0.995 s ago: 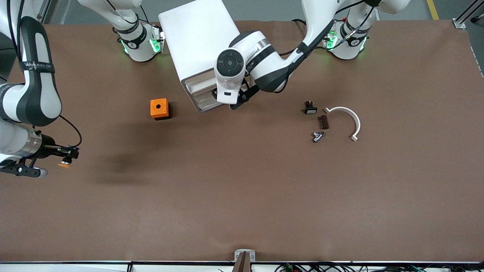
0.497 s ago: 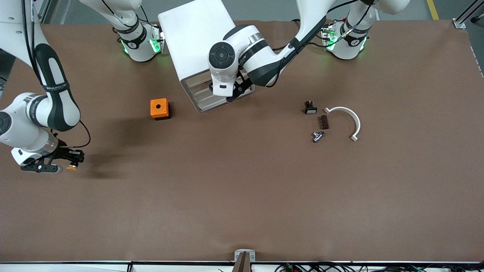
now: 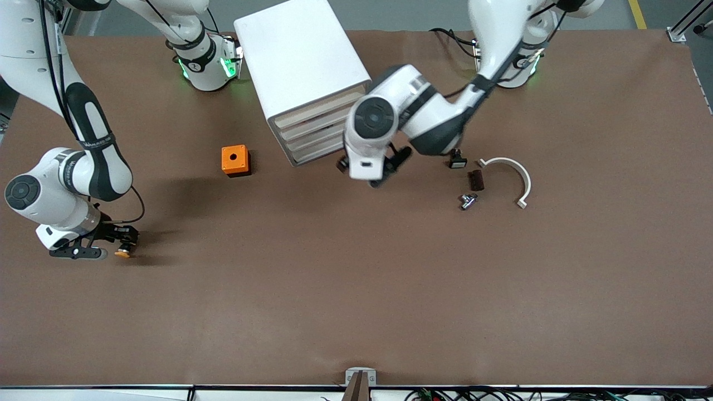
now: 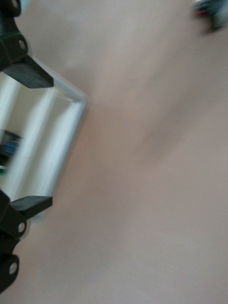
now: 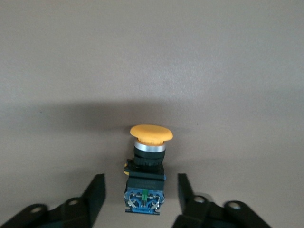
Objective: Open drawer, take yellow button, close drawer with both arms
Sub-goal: 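Push the drawer shut with the left gripper while the right gripper lowers the button, then release the yellow button on the table with the right gripper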
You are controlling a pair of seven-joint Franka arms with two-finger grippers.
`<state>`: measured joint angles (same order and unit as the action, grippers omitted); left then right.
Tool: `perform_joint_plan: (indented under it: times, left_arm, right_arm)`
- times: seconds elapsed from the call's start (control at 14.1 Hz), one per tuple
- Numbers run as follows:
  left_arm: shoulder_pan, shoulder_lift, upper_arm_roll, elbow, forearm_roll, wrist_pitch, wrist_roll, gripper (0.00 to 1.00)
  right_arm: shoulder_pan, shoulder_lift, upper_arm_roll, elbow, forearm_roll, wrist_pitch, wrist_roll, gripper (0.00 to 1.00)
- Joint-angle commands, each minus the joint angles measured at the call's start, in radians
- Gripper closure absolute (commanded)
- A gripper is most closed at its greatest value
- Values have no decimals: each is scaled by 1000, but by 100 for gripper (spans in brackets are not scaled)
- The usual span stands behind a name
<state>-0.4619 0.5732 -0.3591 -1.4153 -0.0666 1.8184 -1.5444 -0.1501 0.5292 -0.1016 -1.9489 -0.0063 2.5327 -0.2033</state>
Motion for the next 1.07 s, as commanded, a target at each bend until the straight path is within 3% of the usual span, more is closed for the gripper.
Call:
perform_joint_plan:
  times: [0.0,0.28,0.64,0.78,0.99]
  left_arm:
    - [141,-35,-15,8,42,-24,50,0]
    - [261,-107,-8,12,163,-40,200,0]
    - [443,-222,-11,10,177,-165,524,0]
    - [505,-274,-14,7,171,-197,636,0]
    - [493,-386,75,-34,163,-249,838,0]
  right_arm:
    - [-12,-38,19,39,-3,-107,-11,0]
    - [4,-130,22,181,11,-446,57,0]
    - [110,-176,19,508,11,-966,258,0]
    - [118,-198,22,567,9,-1052,243,0]
    - [126,-251,23,574,6,-1088,234,0]
